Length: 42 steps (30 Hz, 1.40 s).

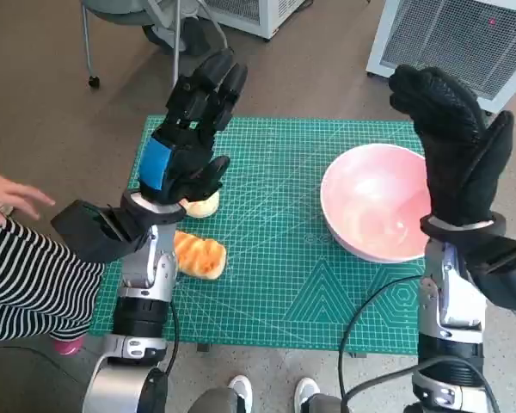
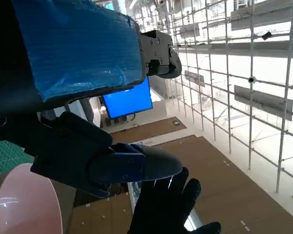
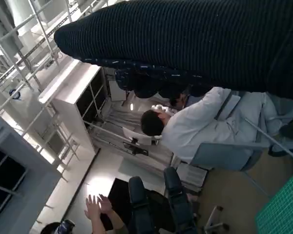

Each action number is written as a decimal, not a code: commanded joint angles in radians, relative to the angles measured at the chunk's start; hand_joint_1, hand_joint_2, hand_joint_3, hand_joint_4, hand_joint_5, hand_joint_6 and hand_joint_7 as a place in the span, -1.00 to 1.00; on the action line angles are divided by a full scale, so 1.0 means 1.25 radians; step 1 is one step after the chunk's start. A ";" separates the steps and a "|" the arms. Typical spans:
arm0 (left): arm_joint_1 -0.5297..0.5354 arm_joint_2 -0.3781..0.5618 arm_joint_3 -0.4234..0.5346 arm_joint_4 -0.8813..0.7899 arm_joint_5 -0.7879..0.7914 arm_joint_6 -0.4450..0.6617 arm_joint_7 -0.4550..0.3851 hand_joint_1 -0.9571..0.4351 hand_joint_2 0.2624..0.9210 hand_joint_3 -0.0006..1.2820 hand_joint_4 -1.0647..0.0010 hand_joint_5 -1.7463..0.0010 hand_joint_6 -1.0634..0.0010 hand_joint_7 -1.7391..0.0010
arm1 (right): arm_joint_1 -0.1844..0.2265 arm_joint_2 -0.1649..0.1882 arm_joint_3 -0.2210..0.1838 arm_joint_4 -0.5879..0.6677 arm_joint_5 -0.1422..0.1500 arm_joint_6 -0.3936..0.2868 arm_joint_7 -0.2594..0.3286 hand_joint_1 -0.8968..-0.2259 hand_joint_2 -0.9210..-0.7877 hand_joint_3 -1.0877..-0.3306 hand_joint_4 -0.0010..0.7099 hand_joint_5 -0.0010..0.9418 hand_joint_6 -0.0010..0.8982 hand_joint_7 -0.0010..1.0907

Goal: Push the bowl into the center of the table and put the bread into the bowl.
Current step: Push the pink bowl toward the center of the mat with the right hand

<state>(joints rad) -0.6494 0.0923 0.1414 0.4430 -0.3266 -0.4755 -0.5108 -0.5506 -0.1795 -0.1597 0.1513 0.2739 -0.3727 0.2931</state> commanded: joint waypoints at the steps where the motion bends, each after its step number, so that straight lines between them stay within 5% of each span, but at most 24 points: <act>1: -0.010 0.009 0.003 -0.006 -0.002 -0.005 -0.003 -0.62 1.00 -0.37 0.77 1.00 1.00 0.50 | 0.027 -0.033 -0.033 0.017 0.026 0.004 0.027 -0.52 -1.00 0.15 -0.49 -1.00 -0.68 -0.46; 6: -0.006 0.009 0.004 -0.008 -0.001 -0.006 -0.004 -0.62 1.00 -0.38 0.77 1.00 1.00 0.51 | 0.032 -0.069 -0.074 0.047 0.038 -0.015 0.047 -0.48 -1.00 0.08 -0.54 -1.00 -0.71 -0.47; 13: -0.006 0.010 0.002 -0.008 -0.002 -0.006 -0.003 -0.62 1.00 -0.38 0.76 1.00 1.00 0.50 | 0.030 -0.071 -0.078 0.056 0.040 -0.023 0.054 -0.46 -1.00 0.04 -0.56 -1.00 -0.73 -0.48; 16: -0.005 0.013 0.004 0.000 0.000 -0.011 -0.004 -0.62 1.00 -0.38 0.77 1.00 1.00 0.50 | 0.045 -0.145 -0.165 0.159 0.014 -0.062 0.012 -0.38 -1.00 -0.17 -0.64 -1.00 -0.83 -0.51; 19: -0.006 0.014 0.005 0.003 0.002 -0.013 -0.001 -0.62 1.00 -0.38 0.77 1.00 1.00 0.50 | 0.038 -0.169 -0.197 0.242 0.010 -0.078 -0.010 -0.36 -1.00 -0.27 -0.69 -1.00 -0.88 -0.51; 42: -0.009 0.013 0.004 0.008 0.001 -0.011 0.004 -0.63 1.00 -0.36 0.76 1.00 1.00 0.50 | -0.054 -0.204 -0.220 0.678 0.009 -0.102 -0.066 -0.22 -1.00 -0.40 -0.72 -0.98 -0.95 -0.48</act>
<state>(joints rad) -0.6506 0.1060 0.1431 0.4512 -0.3239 -0.4867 -0.5042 -0.6115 -0.4315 -0.4320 0.9166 0.2971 -0.5092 0.2239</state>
